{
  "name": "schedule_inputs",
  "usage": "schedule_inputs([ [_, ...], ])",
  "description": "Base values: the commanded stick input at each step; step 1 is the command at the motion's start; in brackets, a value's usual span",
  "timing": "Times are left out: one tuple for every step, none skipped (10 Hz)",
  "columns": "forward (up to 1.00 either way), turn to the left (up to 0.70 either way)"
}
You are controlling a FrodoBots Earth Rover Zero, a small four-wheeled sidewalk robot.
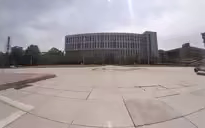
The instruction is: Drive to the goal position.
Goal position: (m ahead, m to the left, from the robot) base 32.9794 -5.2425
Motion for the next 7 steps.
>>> schedule_inputs([
  [1.0, -0.2],
  [1.0, -0.37],
  [1.0, -0.38],
  [1.0, -0.26],
  [1.0, -0.03],
  [1.0, 0.0],
  [1.0, 0.0],
])
